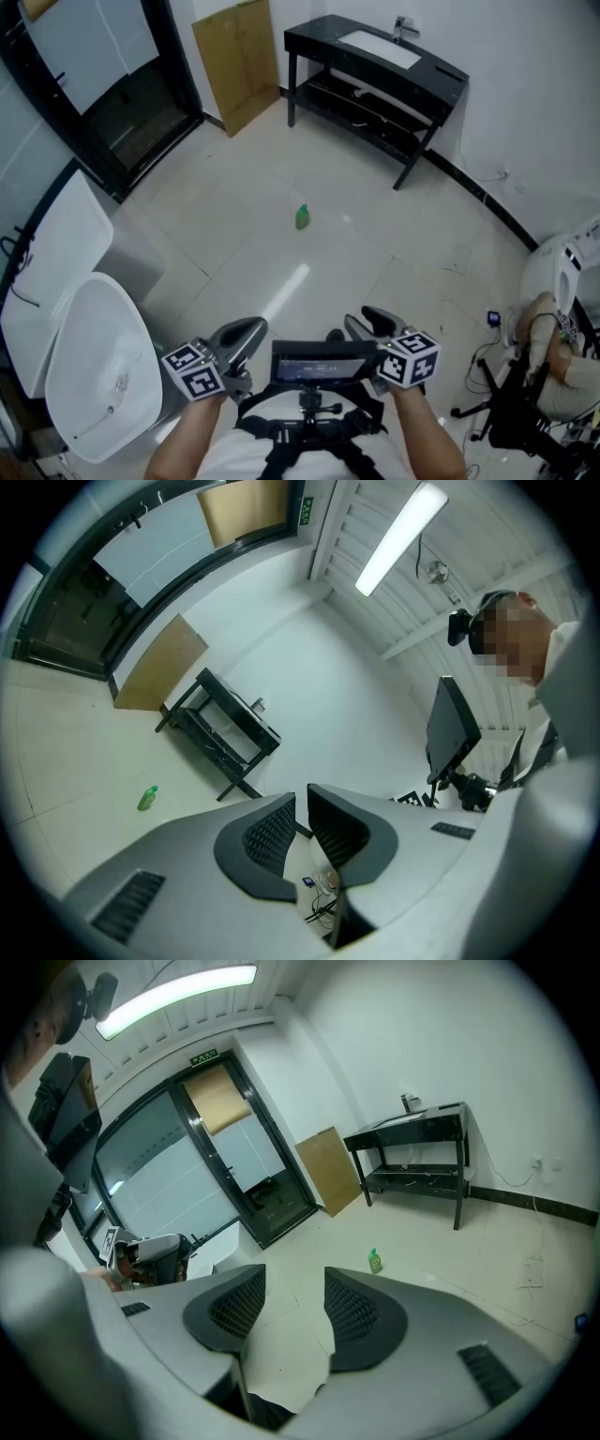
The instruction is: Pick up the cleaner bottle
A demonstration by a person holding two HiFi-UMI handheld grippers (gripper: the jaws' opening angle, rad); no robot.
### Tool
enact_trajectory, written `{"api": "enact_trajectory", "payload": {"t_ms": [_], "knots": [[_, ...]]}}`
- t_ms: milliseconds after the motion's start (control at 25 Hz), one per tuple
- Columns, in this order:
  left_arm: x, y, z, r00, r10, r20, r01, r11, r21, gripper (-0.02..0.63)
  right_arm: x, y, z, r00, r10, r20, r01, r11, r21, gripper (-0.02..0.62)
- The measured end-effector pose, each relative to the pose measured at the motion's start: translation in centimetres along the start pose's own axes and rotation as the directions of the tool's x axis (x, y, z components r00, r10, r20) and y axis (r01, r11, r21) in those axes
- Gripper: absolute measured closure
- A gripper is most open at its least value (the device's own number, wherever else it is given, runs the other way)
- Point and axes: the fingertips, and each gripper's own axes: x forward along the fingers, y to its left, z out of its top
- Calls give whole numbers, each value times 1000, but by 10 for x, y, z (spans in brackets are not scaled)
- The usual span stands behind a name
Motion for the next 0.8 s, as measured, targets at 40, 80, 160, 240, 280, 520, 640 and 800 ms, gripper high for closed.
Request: {"api": "enact_trajectory", "payload": {"t_ms": [40,80,160,240,280,520,640,800], "knots": [[4,0,1,1000,-3,0,3,1000,2,574,-1,-4,3,1000,-4,2,4,1000,0,393],[8,-1,3,1000,-6,-1,6,1000,4,574,-2,-8,6,1000,-8,5,8,1000,3,392],[16,-1,4,1000,-12,-6,12,1000,8,574,-4,-13,9,1000,-14,11,14,1000,11,392],[22,0,4,1000,-14,-14,14,1000,8,574,-3,-18,9,1000,-15,12,14,1000,22,393],[26,1,4,1000,-14,-19,14,1000,7,574,-2,-21,8,1000,-12,10,12,999,31,393],[56,1,4,999,2,-42,-2,1000,1,574,-1,-49,15,1000,0,4,0,998,58,393],[74,4,6,999,18,-48,-18,1000,1,574,1,-69,27,1000,5,3,-5,998,55,392],[108,6,13,998,39,-39,-39,999,0,574,3,-99,47,1000,29,-6,-29,998,47,393]]}}
